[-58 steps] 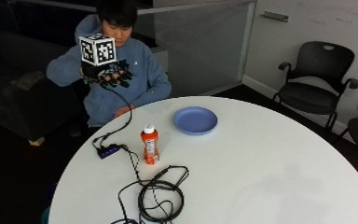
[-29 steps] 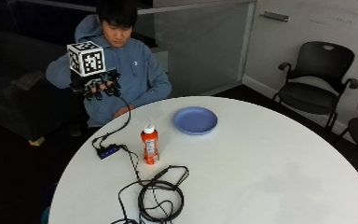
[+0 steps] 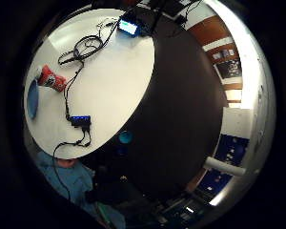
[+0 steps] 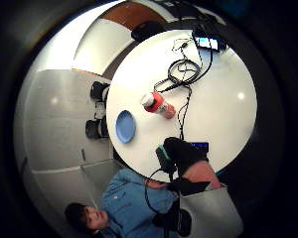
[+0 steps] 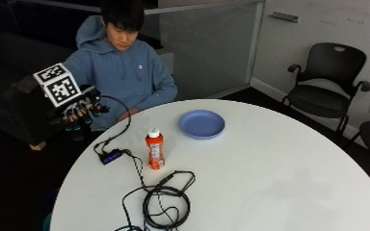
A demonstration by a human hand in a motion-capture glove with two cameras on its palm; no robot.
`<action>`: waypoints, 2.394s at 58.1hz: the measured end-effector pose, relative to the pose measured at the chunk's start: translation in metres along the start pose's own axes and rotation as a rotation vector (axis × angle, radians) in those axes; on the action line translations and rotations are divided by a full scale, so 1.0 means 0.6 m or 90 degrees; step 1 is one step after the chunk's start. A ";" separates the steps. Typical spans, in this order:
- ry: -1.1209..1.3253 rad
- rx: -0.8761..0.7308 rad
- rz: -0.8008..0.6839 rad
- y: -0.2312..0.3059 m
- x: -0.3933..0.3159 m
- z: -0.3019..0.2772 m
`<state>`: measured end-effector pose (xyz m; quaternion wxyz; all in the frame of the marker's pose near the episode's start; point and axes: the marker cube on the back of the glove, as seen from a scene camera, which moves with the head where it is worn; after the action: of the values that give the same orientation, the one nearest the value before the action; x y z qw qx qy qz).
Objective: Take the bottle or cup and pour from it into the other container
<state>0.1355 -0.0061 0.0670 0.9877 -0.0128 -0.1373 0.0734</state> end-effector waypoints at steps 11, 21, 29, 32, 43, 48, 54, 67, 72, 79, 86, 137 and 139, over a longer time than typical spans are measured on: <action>-0.090 0.026 -0.016 -0.012 0.042 0.035; -0.212 0.056 -0.017 -0.025 0.062 0.068; -0.334 0.088 -0.043 -0.037 0.071 0.105; -0.373 0.096 -0.051 -0.041 0.071 0.118; -0.484 0.119 -0.072 -0.058 0.070 0.169; -0.537 0.118 -0.070 -0.068 0.063 0.195; -0.566 0.108 -0.063 -0.080 0.051 0.225; -0.603 0.070 -0.079 -0.114 0.018 0.267; -0.630 0.064 -0.095 -0.116 -0.009 0.292; -0.659 0.029 -0.121 -0.136 -0.051 0.315; -0.674 -0.015 -0.142 -0.145 -0.086 0.344; -0.780 0.057 -0.145 -0.183 -0.238 0.423; -0.780 0.055 -0.146 -0.183 -0.242 0.423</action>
<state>-0.0565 -0.1351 0.2771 0.7308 0.0862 -0.6763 -0.0334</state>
